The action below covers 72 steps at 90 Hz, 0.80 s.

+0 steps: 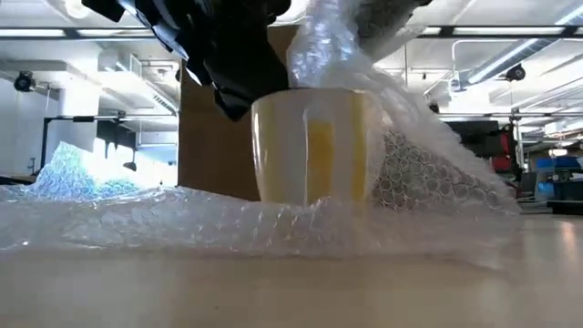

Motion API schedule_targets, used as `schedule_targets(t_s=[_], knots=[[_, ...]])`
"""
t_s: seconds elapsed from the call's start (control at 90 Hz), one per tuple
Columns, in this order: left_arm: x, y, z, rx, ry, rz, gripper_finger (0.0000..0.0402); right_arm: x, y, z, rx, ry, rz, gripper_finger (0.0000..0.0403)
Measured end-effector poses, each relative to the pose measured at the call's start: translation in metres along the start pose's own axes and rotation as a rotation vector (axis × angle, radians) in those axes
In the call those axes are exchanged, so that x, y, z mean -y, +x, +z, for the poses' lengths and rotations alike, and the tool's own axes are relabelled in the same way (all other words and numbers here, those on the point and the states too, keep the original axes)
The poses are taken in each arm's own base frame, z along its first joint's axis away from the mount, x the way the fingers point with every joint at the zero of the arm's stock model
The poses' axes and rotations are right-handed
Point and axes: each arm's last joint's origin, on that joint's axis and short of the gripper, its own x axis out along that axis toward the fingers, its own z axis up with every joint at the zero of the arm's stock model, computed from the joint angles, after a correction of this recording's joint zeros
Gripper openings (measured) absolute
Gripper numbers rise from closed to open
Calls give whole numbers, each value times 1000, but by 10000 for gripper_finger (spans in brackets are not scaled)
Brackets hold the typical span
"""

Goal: Wrap mug
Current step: Wrap the yellow mug with bubble wrap

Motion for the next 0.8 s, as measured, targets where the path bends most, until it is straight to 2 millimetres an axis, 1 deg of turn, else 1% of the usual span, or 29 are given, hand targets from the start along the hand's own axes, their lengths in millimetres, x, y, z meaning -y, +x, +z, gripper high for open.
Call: schedule_targets(t_s=[0.078, 0.144, 0.256, 0.333, 0.489, 0.6, 0.678, 0.8], knots=[[0, 0, 0, -2, 5, 1, 0, 0, 18, -3, -11, -3, -44, 2], [0, -1, 1, 3, 11, -1, 0, 5, 30, -5, -33, 2, -71, 2], [1, -7, 3, 0, 13, -31, 0, 12, 42, -8, -53, 13, -93, 2], [2, -17, 8, 13, 8, -51, 0, 14, 44, -10, -68, 13, -103, 2], [1, -44, 21, 42, -3, -60, 0, 15, 45, -12, -84, 10, -104, 2], [-1, -55, 26, 92, 16, -4, 0, 15, 45, -11, -78, 10, -104, 2], [-4, -54, 29, 117, 31, 18, 0, 15, 45, -11, -72, 5, -102, 2], [-10, -33, 22, 129, 39, 35, 0, 15, 45, -7, -41, -10, -97, 2]])
